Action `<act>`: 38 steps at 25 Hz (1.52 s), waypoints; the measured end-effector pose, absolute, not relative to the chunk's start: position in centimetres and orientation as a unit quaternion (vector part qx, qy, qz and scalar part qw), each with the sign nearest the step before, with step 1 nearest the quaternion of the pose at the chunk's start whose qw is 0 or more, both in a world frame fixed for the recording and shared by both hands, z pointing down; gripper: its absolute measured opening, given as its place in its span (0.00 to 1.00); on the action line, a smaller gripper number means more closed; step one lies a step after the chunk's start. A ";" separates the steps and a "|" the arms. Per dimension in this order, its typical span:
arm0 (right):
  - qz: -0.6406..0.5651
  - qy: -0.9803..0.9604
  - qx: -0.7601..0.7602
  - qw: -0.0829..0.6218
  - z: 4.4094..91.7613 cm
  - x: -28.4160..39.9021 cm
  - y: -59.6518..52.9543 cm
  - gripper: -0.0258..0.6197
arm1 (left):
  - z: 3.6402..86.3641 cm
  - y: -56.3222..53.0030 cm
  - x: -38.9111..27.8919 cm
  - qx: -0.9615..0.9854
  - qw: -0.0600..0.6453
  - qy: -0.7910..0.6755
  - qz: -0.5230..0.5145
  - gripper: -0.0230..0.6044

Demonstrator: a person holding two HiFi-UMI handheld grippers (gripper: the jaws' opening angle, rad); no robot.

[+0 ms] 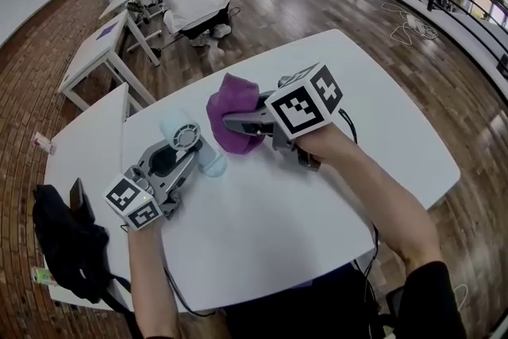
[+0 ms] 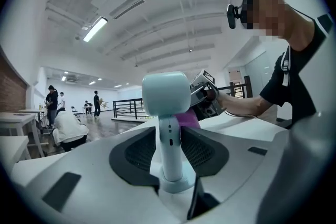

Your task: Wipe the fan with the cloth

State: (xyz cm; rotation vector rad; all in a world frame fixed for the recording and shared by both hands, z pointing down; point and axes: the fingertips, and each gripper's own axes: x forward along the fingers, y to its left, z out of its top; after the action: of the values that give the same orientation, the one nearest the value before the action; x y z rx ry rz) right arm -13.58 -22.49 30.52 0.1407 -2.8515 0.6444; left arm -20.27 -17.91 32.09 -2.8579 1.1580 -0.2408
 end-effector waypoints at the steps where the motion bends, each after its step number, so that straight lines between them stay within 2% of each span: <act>1: 0.219 -0.969 0.049 0.107 30.8 -13.5 -22.4 0.15 | 32.3 -18.0 -20.0 -0.924 0.025 0.371 -0.084 0.29; 6: 0.240 -0.964 0.061 0.093 31.9 -12.7 -22.9 0.15 | 33.2 -19.3 -18.5 -0.928 0.018 0.355 -0.117 0.30; 11: 0.251 -0.963 0.072 0.072 31.6 -12.9 -22.9 0.15 | 33.2 -19.7 -17.9 -0.928 0.003 0.358 -0.107 0.30; 16: 0.144 -0.984 0.064 -0.085 19.7 -11.9 -20.3 0.15 | 33.3 -19.5 -17.5 -0.929 0.009 0.353 -0.112 0.30; 18: 0.092 -0.989 0.059 -0.101 16.3 -13.3 -19.4 0.15 | 33.2 -19.6 -17.6 -0.929 0.012 0.352 -0.112 0.30; 23: 0.091 -0.993 0.066 0.021 20.3 -18.6 -21.3 0.15 | 33.4 -19.2 -17.0 -0.930 0.013 0.348 -0.113 0.30; 27: 0.213 -0.973 0.092 0.010 23.7 -17.3 -23.8 0.15 | 33.3 -19.2 -16.7 -0.931 0.016 0.347 -0.113 0.30; 30: 0.255 -0.959 0.118 0.047 27.6 -16.4 -24.6 0.15 | 33.5 -19.1 -16.7 -0.931 0.018 0.345 -0.115 0.30; 38: 0.229 -0.940 0.140 0.213 35.3 -17.2 -23.4 0.15 | 33.6 -19.4 -16.8 -0.929 0.021 0.350 -0.116 0.30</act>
State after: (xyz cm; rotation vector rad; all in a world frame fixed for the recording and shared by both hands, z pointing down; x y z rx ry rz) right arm -17.18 -23.43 35.30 0.3885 -2.6086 0.6354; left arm -16.77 -19.42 33.57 -2.8818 1.0854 -0.3595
